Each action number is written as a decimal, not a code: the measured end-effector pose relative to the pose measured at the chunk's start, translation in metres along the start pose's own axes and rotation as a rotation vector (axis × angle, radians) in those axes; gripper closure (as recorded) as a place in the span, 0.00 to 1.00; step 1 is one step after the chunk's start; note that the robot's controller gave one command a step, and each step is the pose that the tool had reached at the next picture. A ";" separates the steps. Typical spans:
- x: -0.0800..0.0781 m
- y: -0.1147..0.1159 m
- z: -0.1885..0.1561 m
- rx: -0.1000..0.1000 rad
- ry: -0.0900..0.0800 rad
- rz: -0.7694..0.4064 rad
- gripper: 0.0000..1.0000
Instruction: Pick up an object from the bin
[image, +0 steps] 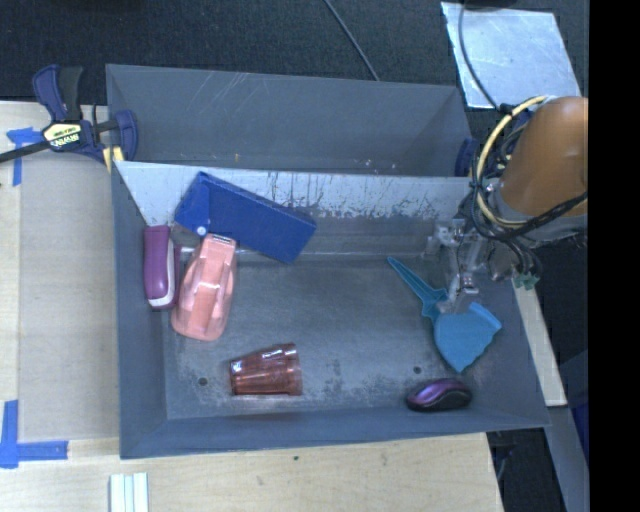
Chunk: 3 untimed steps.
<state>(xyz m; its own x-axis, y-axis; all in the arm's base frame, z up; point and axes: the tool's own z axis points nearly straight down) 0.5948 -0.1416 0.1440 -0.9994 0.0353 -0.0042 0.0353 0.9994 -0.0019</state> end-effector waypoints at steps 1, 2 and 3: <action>0.014 0.016 0.018 -0.003 -0.003 0.194 0.00; -0.002 -0.001 0.021 0.001 -0.006 0.093 0.00; 0.001 0.004 0.023 -0.002 -0.005 0.153 0.00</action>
Offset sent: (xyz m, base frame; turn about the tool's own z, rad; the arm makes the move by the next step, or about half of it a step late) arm 0.0015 -0.0001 -0.0213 0.0920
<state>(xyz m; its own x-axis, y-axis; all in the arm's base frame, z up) 0.5946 -0.1373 0.1211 -0.9822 0.1875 -0.0091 0.1875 0.9823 0.0016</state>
